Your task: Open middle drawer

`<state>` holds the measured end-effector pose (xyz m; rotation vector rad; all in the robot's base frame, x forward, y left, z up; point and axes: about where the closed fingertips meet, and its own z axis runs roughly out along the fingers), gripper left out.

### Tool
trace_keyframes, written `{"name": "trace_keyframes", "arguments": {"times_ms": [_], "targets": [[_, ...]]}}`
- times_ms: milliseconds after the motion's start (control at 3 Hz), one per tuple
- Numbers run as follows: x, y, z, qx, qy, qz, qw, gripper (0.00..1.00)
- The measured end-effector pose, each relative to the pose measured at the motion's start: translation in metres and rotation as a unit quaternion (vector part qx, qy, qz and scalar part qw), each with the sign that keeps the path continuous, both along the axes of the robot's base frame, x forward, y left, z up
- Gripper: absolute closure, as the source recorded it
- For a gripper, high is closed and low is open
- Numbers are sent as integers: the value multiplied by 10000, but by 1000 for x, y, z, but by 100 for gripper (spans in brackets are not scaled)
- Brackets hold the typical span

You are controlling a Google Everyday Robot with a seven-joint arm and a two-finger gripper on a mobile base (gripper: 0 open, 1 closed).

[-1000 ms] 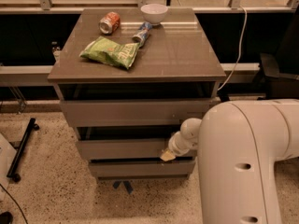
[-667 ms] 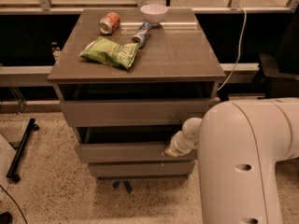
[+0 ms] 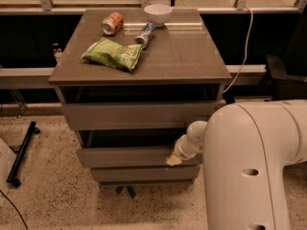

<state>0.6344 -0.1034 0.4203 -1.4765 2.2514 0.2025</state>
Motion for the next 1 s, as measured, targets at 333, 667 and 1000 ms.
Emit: {"name": "trace_keyframes", "arguments": {"times_ms": [333,667,1000], "targets": [[0,0,1,0,0,0,10000,13],[0,0,1,0,0,0,10000,0],[-22,-6,-5,-152,23,205,9997,0]]}}
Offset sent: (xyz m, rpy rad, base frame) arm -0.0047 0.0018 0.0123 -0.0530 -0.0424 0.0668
